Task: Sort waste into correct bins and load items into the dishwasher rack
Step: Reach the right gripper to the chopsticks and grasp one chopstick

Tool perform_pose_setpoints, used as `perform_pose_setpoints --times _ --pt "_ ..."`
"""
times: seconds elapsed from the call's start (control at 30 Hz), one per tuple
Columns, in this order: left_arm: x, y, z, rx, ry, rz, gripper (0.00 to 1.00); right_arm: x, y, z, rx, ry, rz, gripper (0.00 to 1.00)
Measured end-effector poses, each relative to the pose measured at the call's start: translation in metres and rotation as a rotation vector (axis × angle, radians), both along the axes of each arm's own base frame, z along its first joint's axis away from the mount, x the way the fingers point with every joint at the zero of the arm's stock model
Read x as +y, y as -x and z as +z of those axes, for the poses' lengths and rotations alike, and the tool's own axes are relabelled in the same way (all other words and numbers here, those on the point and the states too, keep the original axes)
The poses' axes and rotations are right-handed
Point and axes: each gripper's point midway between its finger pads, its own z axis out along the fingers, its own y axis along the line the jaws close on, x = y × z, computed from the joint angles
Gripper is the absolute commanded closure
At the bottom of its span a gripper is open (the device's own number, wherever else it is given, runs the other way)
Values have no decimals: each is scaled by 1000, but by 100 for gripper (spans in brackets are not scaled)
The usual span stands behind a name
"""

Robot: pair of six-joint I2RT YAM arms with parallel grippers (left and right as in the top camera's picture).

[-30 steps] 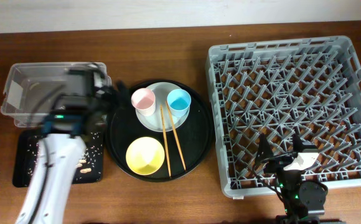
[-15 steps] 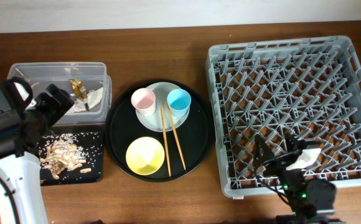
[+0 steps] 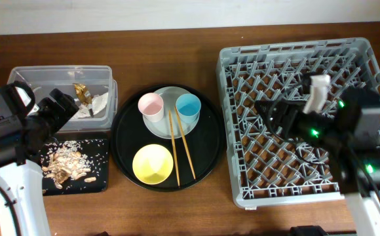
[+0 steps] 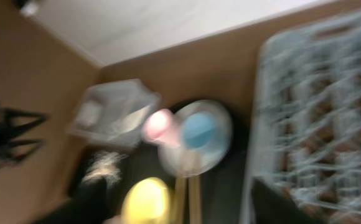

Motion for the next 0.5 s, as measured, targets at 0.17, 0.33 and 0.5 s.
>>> perform_pose_setpoints --times 0.17,0.33,0.5 --pt "0 0 0 0 0 0 1 42 2 -53 219 9 138 67" --pt "0 0 0 0 0 0 1 98 19 -100 286 205 249 67" --pt "0 0 0 0 0 0 1 129 33 -145 301 426 293 67"
